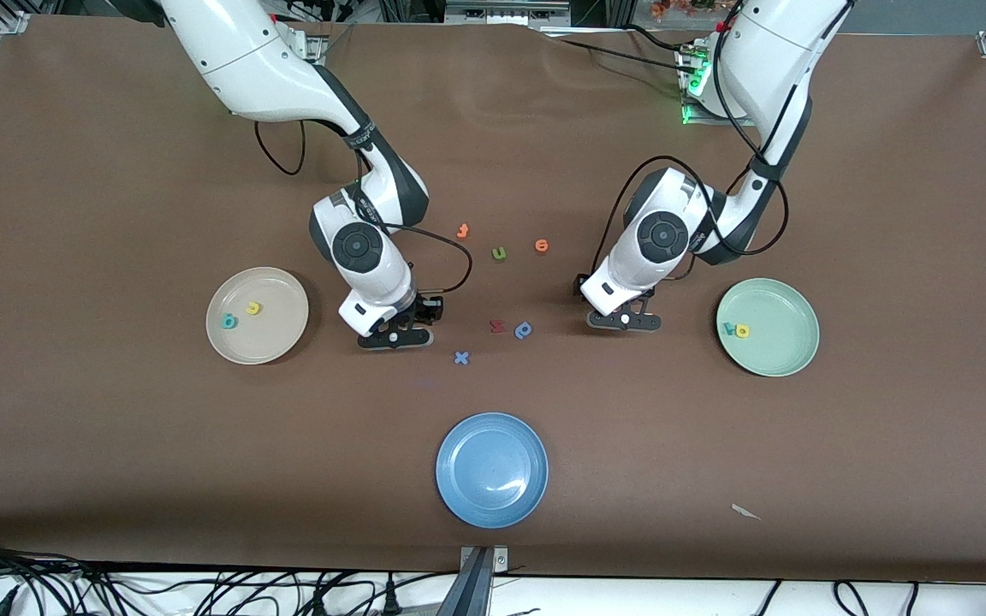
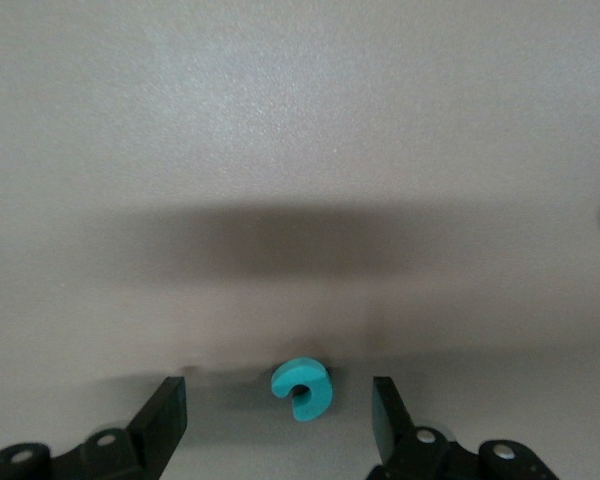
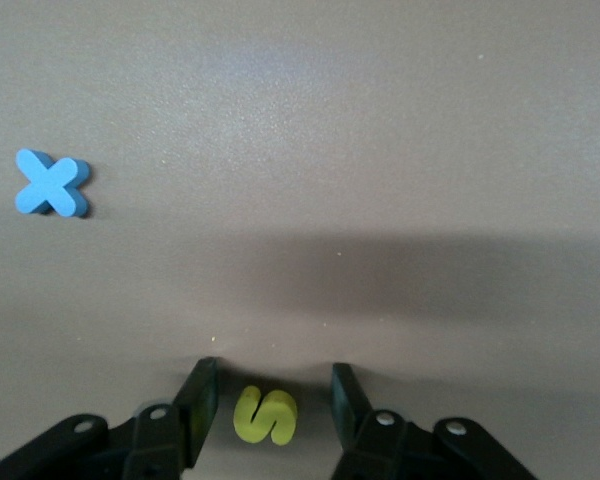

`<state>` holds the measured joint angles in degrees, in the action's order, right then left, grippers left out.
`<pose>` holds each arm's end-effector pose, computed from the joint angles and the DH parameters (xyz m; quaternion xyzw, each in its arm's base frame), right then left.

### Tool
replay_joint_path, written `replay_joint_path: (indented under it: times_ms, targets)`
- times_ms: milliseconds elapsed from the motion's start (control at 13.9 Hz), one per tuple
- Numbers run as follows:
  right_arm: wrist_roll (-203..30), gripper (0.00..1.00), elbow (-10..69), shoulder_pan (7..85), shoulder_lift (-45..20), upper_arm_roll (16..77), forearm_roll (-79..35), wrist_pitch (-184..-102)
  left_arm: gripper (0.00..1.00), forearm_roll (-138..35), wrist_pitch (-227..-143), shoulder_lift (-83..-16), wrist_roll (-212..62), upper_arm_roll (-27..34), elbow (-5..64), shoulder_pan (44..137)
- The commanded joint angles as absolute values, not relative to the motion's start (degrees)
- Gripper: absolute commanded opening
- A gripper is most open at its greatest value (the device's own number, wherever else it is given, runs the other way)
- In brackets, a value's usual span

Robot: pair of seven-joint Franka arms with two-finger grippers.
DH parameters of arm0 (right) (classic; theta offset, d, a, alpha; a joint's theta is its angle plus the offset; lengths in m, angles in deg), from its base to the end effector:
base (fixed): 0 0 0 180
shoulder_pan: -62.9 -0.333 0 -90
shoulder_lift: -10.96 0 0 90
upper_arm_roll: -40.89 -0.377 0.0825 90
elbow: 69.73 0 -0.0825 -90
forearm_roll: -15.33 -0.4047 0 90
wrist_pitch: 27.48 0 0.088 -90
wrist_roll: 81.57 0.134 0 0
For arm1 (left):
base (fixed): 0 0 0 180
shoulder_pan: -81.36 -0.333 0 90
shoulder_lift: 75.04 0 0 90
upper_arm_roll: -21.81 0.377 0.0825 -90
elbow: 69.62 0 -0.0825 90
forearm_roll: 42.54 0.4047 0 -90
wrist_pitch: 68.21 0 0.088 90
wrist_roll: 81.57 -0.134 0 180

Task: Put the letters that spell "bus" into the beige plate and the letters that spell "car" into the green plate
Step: 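Grasp the yellow s with the right gripper while the left gripper grasps teal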

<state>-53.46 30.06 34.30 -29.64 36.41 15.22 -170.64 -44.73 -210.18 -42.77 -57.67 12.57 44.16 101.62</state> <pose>0.6099 0.3905 0.1781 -0.9988 -0.0326 -0.0085 0.0350 0.5624 -0.3154 0.1826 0.9977 -0.0225 -0.0536 0.0341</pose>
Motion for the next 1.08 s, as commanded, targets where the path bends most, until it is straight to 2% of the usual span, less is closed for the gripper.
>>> replay_joint_path:
  times_ms: [0, 433, 505, 722, 866, 938, 1010]
  targets:
    - [-52.4, 0.55, 29.58, 34.16, -30.43, 36.23, 14.45, -170.13, 0.81, -42.98, -210.86, -41.37, -55.92, 13.2, 43.06, 102.8]
    - [-50.9, 0.54, 29.49, 33.63, -30.43, 36.23, 14.45, -169.68, 0.57, -40.87, -210.86, -40.85, -53.98, 13.28, 43.06, 102.98]
    - [-50.9, 0.5, 29.58, 33.72, -30.43, 36.14, 14.45, -169.6, 0.52, -40.87, -210.86, -40.85, -53.89, 13.28, 42.97, 102.98]
    - [-50.9, 0.47, 29.58, 33.63, -30.34, 36.23, 14.45, -169.51, 0.45, -40.87, -210.77, -40.85, -53.89, 13.28, 42.97, 103.07]
    - [-50.99, 0.41, 29.58, 33.63, -30.34, 36.23, 14.45, -169.51, 0.34, -40.87, -210.77, -40.85, -53.89, 13.28, 42.97, 103.07]
    - [-50.99, 0.34, 29.67, 33.63, -30.34, 36.23, 14.45, -169.51, 0.32, -40.87, -210.77, -40.93, -53.89, 13.28, 42.97, 102.98]
    - [-50.99, 0.31, 29.67, 33.63, -30.34, 36.23, 14.45, -169.51, 0.28, -40.87, -210.77, -40.85, -53.89, 13.28, 42.97, 103.07]
